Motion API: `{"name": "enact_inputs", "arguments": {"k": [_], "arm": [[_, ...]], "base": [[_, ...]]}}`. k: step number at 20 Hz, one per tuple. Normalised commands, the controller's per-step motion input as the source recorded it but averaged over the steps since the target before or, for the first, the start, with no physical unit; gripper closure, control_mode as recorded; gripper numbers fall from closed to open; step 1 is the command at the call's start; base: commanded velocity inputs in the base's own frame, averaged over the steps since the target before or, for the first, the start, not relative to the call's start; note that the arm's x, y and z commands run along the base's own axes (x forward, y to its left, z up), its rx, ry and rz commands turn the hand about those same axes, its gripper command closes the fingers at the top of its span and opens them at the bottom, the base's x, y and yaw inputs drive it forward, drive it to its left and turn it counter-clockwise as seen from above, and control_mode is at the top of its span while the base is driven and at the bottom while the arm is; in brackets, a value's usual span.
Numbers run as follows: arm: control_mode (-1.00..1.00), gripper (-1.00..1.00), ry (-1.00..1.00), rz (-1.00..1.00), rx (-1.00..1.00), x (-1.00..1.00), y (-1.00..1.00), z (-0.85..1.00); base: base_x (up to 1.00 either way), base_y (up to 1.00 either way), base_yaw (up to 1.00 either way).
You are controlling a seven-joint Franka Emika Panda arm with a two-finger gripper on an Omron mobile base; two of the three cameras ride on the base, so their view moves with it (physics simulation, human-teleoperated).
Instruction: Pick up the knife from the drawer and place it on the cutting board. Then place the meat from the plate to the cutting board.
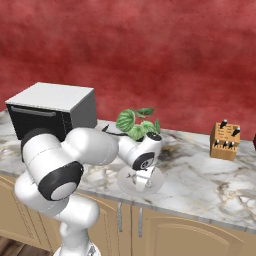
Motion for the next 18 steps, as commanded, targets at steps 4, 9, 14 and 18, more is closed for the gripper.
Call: {"name": "enact_inputs", "arguments": {"k": [4, 9, 14, 18], "arm": [[-1.0, -1.0, 0.03, -0.01, 0.0, 0.0, 0.22, -0.22], [-1.0, 1.0, 0.01, -0.02, 0.0, 0.0, 0.23, -0.21], [-1.0, 1.0, -0.01, -0.02, 0.02, -0.05, 0.1, -0.08], [-1.0, 1.0, -0.1, -0.01, 0.02, -0.25, 0.0, 0.16]], "base": [[0.0, 0.0, 0.0], [0.0, 0.0, 0.0], [0.0, 0.0, 0.0], [0.0, 0.0, 0.0]]}}
